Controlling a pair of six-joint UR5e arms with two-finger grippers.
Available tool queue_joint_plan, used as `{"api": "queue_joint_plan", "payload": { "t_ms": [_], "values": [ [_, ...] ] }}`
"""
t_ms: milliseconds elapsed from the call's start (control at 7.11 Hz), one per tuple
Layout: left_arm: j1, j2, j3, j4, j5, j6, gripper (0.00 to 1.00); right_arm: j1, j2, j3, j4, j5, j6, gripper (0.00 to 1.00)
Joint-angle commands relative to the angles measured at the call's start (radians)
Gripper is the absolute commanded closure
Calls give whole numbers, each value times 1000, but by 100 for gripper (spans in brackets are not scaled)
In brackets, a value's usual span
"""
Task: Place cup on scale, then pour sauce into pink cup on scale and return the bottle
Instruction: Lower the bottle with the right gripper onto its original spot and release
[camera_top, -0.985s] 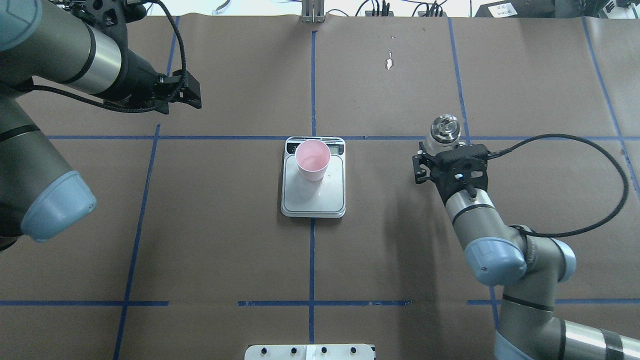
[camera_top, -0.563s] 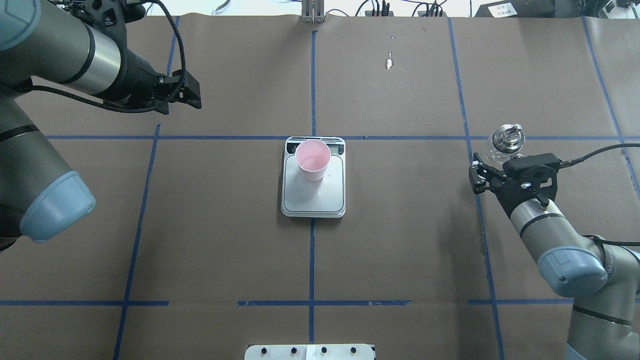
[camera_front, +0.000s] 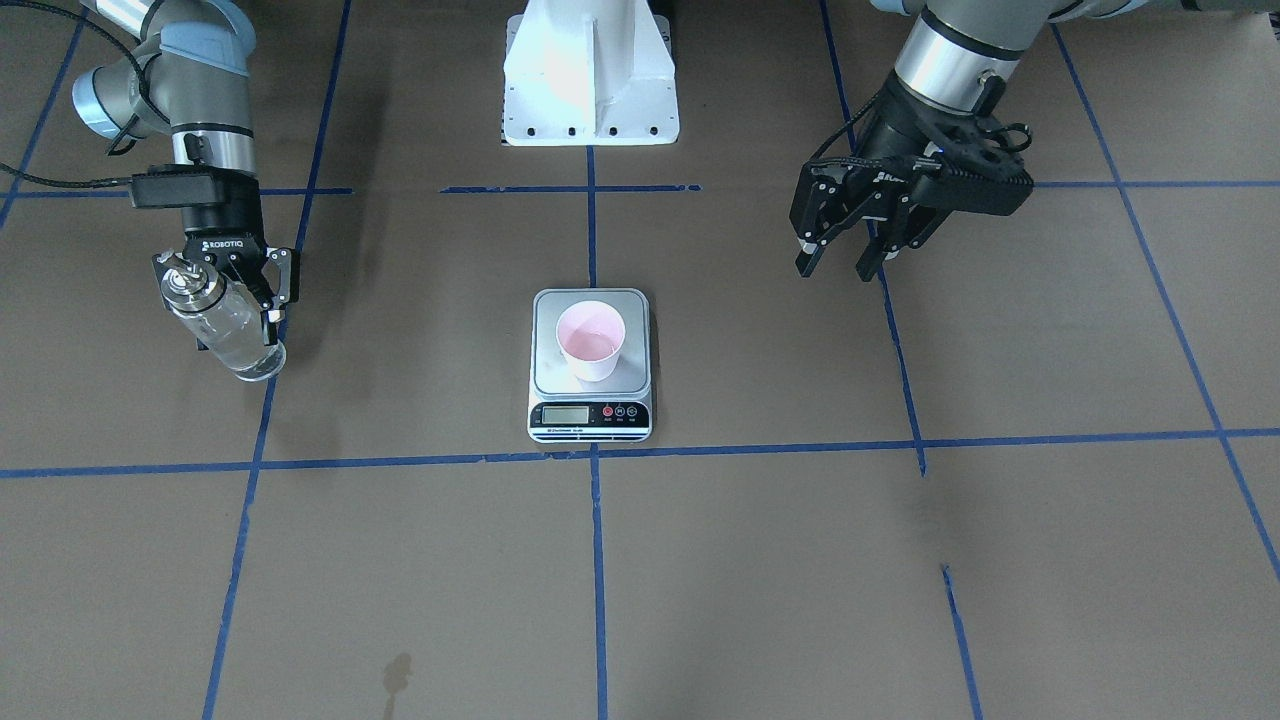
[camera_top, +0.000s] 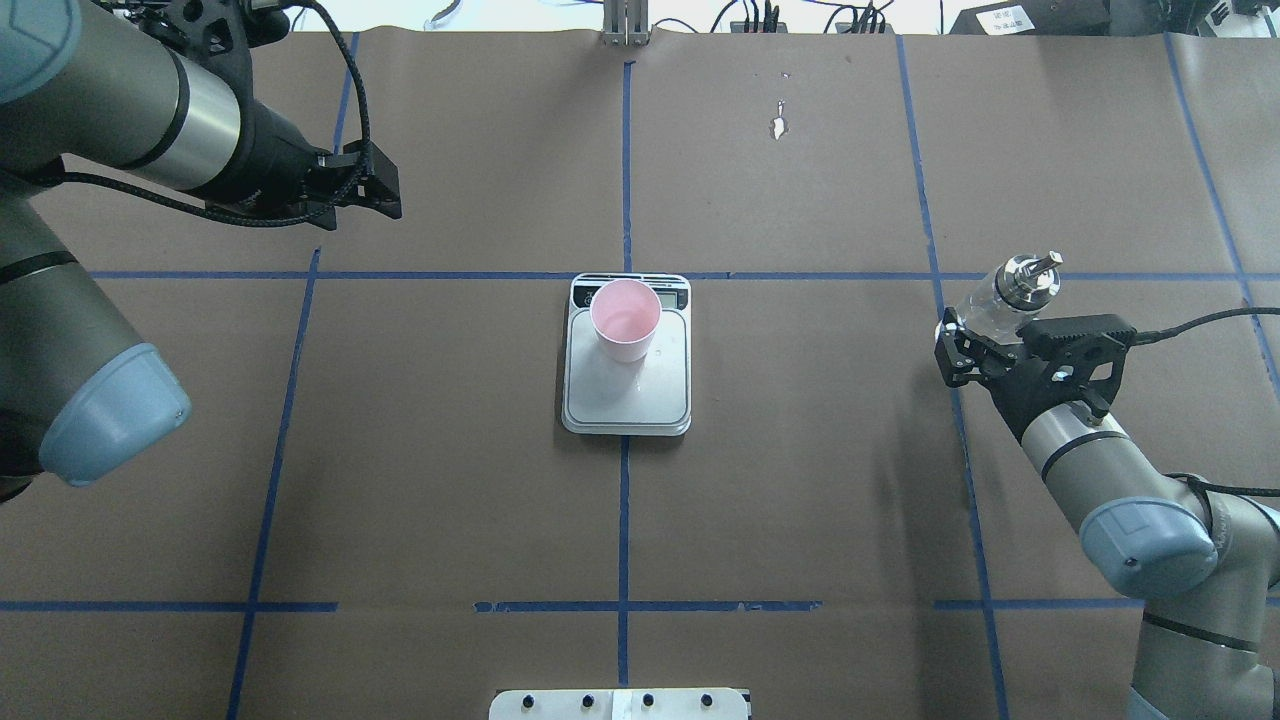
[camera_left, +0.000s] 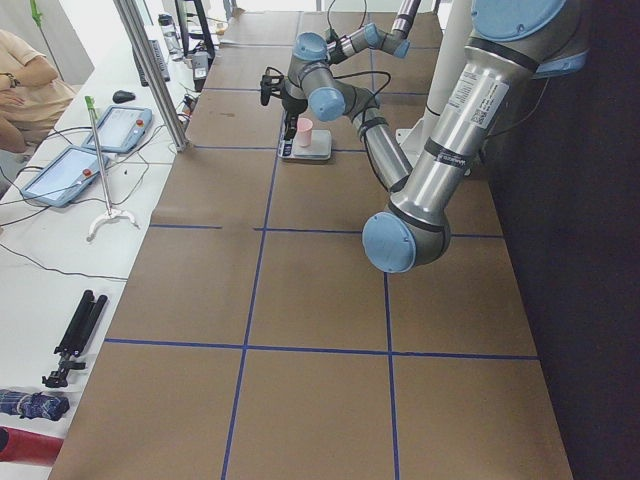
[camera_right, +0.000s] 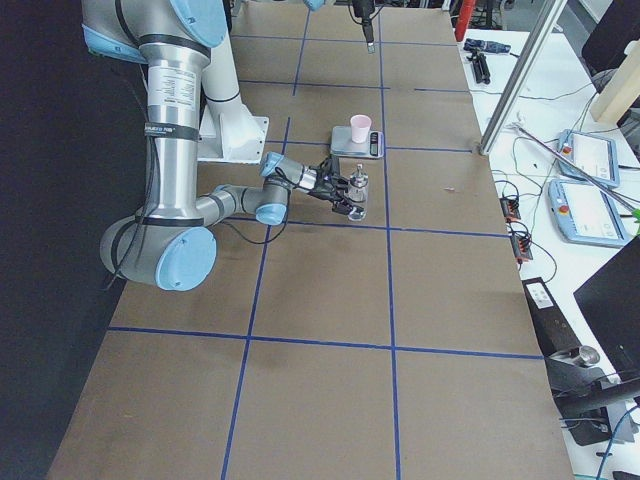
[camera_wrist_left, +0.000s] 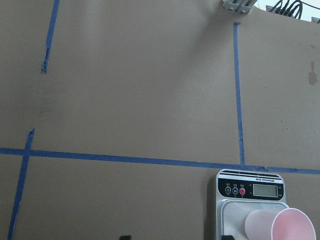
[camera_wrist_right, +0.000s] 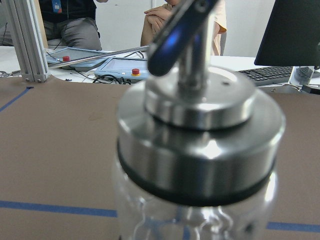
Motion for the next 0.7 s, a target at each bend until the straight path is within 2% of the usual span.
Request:
{"api": "queue_joint_plan", "payload": {
  "t_ms": [0,141,563],
  "values": [
    [0,1,-3,0,0,-3,32,-3,9,-28,-1,-1,77,100],
    [0,1,-7,0,0,-6,32,-3,59,-54,-3,-2,89,100],
    [0,1,-17,2,0,-6,32,-3,68,-86,-6,-4,105,100]
  ]
}}
